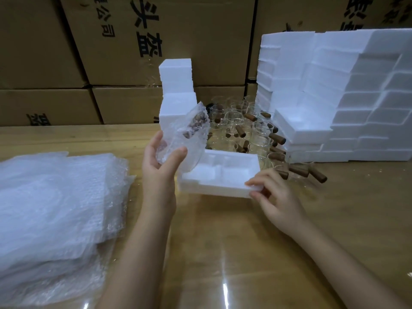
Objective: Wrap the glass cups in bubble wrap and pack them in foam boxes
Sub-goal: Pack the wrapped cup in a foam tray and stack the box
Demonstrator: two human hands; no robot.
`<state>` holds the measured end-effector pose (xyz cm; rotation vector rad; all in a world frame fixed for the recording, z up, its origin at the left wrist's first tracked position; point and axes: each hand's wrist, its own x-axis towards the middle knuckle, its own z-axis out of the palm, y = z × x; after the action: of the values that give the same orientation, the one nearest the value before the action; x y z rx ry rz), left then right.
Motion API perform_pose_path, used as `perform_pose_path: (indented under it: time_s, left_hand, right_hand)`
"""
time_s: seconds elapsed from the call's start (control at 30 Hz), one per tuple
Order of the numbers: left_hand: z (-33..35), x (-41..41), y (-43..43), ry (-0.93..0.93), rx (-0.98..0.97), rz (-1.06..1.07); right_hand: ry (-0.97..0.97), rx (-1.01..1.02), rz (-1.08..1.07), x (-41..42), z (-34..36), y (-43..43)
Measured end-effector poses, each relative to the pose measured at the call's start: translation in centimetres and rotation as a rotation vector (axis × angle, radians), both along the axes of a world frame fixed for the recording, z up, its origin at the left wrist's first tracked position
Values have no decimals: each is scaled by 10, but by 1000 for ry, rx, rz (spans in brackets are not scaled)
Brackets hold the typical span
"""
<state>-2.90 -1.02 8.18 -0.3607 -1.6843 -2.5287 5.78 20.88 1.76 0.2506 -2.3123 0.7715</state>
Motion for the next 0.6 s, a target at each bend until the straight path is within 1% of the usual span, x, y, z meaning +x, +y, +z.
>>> perform_pose_path:
  time_s: [0.1,0.17,0.2,0.3,0.37,0.5,0.6]
  left_hand:
    - [-7,-5,1,-81,-5,-64]
    - [-13,-7,2,-126,-28,-110]
    - [-16,-7,3,-138,-71,-113]
    - [-25,-7,2,-74,-365,-51]
    - [-31,-8,3,-11,-504,-28]
    - [-41,-8,4,44,-654,5]
    - [-44,-9,3,79,-712,1]
  right_hand:
    - [-53,-131,41,0,-9,-3]
    - [-86,-159,51,1,-13,-4]
    - [-104,-168,63,2,-15,-5]
    - [-157,-199,87,5,-19,-5]
    - [-175,-192,89,4,-19,-5]
    - [-195,-184,81,3,-19,-4]
    - [-201,-188,99,4,-19,-4]
